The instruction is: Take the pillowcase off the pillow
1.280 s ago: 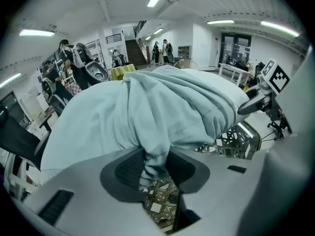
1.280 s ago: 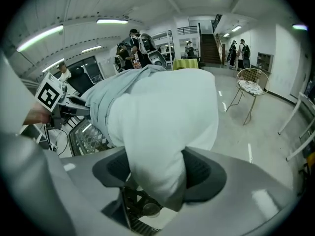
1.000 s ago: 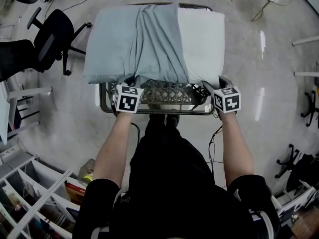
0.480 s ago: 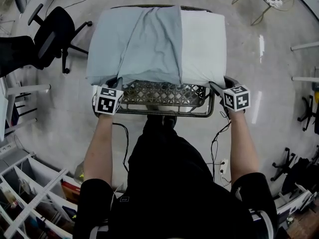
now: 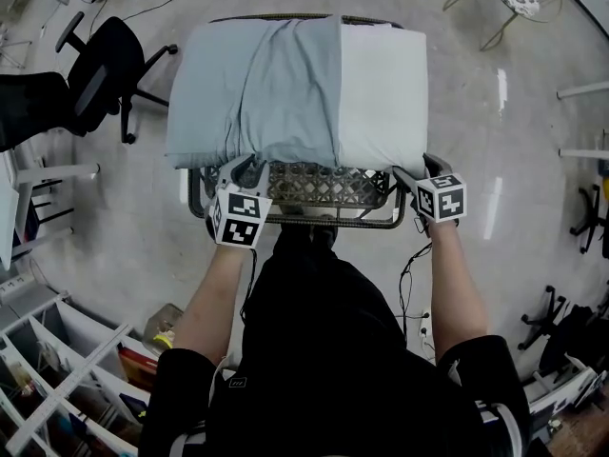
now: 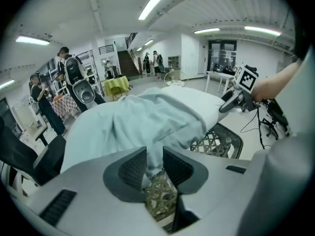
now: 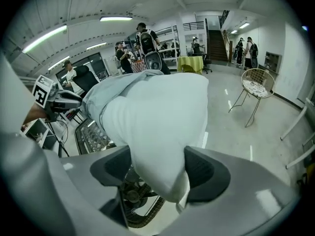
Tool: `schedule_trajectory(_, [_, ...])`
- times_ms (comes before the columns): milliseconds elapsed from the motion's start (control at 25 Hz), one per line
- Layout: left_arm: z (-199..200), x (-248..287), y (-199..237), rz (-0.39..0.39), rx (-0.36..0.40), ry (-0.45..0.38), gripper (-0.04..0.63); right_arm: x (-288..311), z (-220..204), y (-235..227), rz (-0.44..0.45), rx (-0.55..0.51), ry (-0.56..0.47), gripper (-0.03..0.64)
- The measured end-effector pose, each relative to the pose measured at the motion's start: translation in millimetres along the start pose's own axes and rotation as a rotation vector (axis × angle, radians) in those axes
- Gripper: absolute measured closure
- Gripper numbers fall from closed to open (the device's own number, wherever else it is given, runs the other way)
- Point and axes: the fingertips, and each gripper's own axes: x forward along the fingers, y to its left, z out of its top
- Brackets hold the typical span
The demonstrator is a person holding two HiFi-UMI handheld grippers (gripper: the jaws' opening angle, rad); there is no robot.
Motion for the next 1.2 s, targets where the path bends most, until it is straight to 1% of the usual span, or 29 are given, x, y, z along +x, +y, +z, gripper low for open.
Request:
schedule_trajectory(80, [10.2,10.0,-21.6,-0.029,-0.013,-0.008,0.462,-5.0,1.2,0.7,-0.020,0.008,-0.023,0.261])
schedule_trajectory(160, [11.5,25.6,-30.9,-0.044,-0.029,0.021,0.423,-10.2,3.4,3.0,-0.031,0.015,-0.051,0.258])
schedule_trajectory(240, [8.4,40.6,-31.2,-0.038,-0.036,0.059,0.393,-14.7,7.5,6.8,-0.029,0.021,-0.081,0.257])
schedule_trajectory(360, [2.5,55.8,-28.5,-0.019,-0.034,0.103,0.393,-23.0,19.0,16.1,-0.015,0.013,-0.129,0.240])
schedule_trajectory(440, [-0.3,61.5,-27.0,-0.009,-0.025,0.124,0.396,-26.2,27.1,22.8,-0.026,-0.039,-0.149,0.221])
schedule_trajectory(520, [-3.9,64.8,-24.2,-0.002,-0.017,0.141,0.433,-22.0,30.6,29.6,-0.047,-0.113,-0.140,0.221])
schedule_trajectory(560, [-6.3,65.3,-23.0,-0.003,-0.012,0.147,0.463,-15.5,28.1,33.6,-0.054,-0.151,-0.111,0.221])
schedule_trajectory(640, [-11.1,63.3,-21.0,-0.014,-0.011,0.156,0.542,4.2,17.0,40.2,-0.080,-0.235,-0.027,0.193])
schedule_trajectory(680, [-13.4,61.2,-19.4,-0.020,-0.016,0.159,0.571,14.3,11.8,40.2,-0.105,-0.282,0.006,0.190])
schedule_trajectory(720, [-15.8,58.4,-17.2,-0.024,-0.025,0.160,0.581,22.0,9.1,38.2,-0.132,-0.318,0.021,0.198])
schedule_trajectory(760, [-18.4,55.0,-14.4,-0.026,-0.035,0.161,0.585,26.5,9.1,35.0,-0.150,-0.326,0.016,0.235])
schedule_trajectory(800, [-21.2,51.0,-10.9,-0.027,-0.044,0.160,0.586,27.7,11.0,31.5,-0.156,-0.309,-0.001,0.266])
schedule_trajectory(880, [-25.7,41.9,-1.1,-0.020,-0.055,0.154,0.588,24.1,16.0,25.2,-0.149,-0.264,-0.035,0.303])
schedule_trajectory(920, [-27.2,37.6,5.3,-0.012,-0.058,0.149,0.588,21.2,17.8,22.7,-0.144,-0.259,-0.045,0.313])
schedule_trajectory(1080, [-34.7,23.8,34.5,0.011,-0.072,0.148,0.588,13.2,20.3,14.3,-0.117,-0.261,-0.060,0.319])
schedule_trajectory(1200, [-37.7,16.1,51.6,0.012,-0.045,0.154,0.588,10.6,21.0,10.7,-0.096,-0.248,-0.057,0.319])
